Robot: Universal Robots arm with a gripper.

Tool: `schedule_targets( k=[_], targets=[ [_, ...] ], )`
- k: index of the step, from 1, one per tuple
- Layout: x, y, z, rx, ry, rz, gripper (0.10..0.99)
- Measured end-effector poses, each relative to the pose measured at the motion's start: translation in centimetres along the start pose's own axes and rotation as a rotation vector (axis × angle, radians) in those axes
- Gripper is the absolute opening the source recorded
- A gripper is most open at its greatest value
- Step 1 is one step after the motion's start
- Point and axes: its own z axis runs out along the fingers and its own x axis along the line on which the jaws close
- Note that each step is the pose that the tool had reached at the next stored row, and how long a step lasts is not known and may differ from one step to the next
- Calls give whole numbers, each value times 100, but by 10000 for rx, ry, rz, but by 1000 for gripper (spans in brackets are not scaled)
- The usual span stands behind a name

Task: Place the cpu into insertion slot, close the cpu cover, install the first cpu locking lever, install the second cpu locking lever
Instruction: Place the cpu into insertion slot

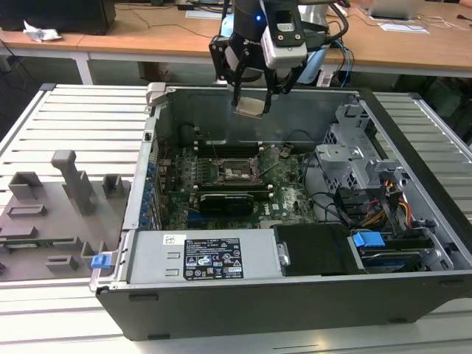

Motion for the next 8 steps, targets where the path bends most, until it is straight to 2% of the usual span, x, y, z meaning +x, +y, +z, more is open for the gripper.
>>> schedule_targets(
  k=[8],
  targets=[
    [0, 0, 3, -5, -23, 274, 537]
  ],
)
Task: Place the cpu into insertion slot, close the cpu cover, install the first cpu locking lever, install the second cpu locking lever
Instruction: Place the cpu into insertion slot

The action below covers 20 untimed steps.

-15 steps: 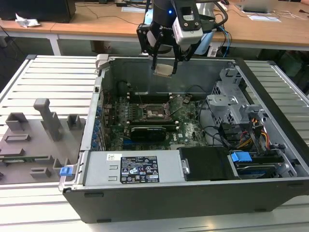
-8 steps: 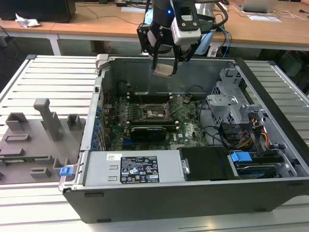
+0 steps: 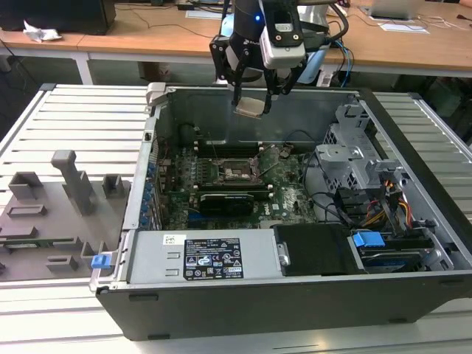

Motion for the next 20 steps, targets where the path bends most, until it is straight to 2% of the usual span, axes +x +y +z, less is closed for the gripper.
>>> schedule_targets(
  k=[20],
  targets=[
    [0, 0, 2, -11, -46, 547, 537]
  ],
)
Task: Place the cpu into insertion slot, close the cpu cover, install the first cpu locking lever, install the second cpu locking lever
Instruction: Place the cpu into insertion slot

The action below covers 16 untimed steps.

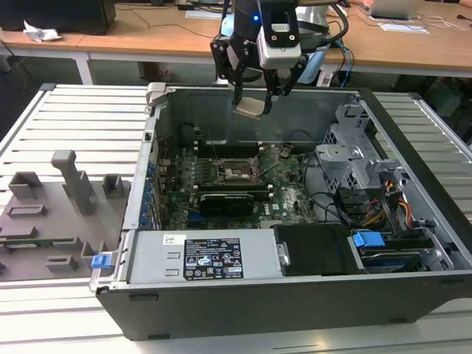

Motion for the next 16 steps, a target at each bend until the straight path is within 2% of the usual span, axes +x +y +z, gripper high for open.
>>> schedule_targets(
  k=[7, 16],
  targets=[
    [1, 0, 1, -5, -21, 243, 537],
    [1, -1, 11, -9, -114, 1273, 537]
  ],
)
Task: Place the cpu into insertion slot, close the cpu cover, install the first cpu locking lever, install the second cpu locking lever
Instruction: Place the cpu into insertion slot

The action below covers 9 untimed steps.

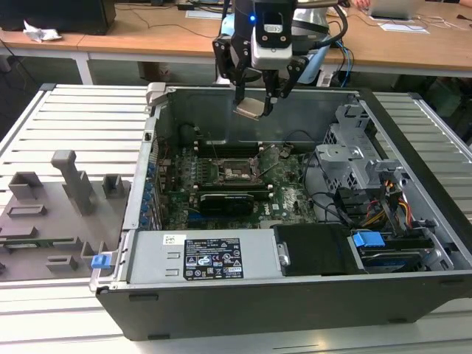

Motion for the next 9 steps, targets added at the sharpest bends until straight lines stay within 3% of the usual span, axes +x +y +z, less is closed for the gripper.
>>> schedule_targets(
  k=[9],
  targets=[
    [0, 0, 6, 12, -99, 955, 537]
  ],
)
